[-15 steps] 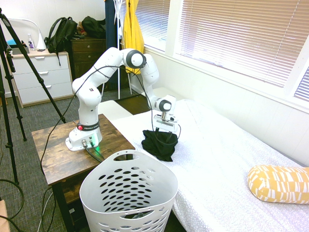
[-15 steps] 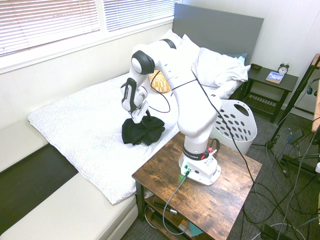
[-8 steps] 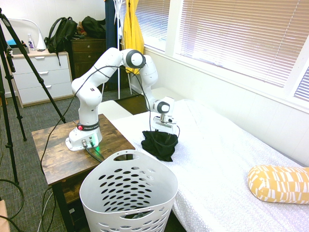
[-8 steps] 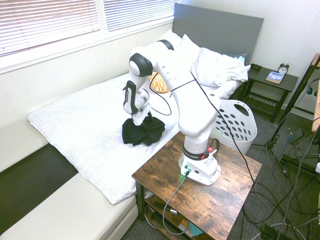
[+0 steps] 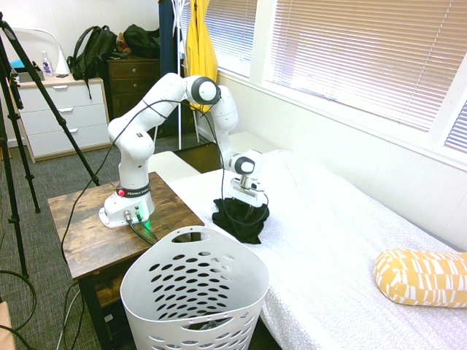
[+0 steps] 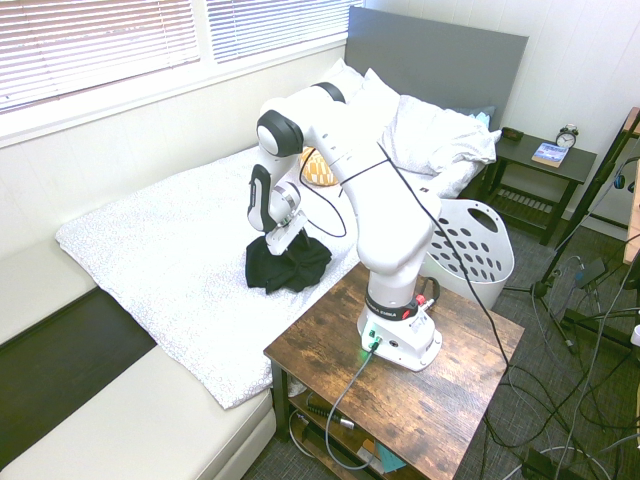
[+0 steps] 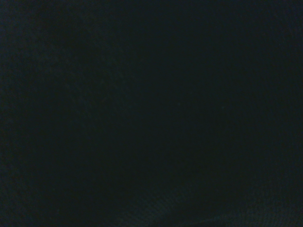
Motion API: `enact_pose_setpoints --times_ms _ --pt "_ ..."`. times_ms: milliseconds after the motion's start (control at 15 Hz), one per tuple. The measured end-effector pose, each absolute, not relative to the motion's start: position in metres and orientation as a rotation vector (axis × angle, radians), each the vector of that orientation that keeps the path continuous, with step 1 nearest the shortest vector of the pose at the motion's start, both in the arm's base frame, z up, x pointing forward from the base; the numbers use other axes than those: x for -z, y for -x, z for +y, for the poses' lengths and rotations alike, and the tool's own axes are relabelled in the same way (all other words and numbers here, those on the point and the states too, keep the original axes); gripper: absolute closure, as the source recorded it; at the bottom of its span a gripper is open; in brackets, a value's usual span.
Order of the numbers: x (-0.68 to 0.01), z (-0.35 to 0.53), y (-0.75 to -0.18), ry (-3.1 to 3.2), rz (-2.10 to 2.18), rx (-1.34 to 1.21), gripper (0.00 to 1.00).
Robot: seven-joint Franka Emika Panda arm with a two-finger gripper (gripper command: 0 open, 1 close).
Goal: Put my clothes in the laundry bag
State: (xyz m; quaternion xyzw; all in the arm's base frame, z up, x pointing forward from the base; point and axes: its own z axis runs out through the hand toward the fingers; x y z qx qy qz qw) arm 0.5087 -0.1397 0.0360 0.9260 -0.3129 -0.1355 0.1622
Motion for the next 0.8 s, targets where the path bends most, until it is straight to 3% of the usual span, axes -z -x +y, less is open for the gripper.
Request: enact_pose_setpoints --times_ms 800 --pt "-0.0274 -0.1419 -0.5084 -2.616 -1.012 0.364 1.0"
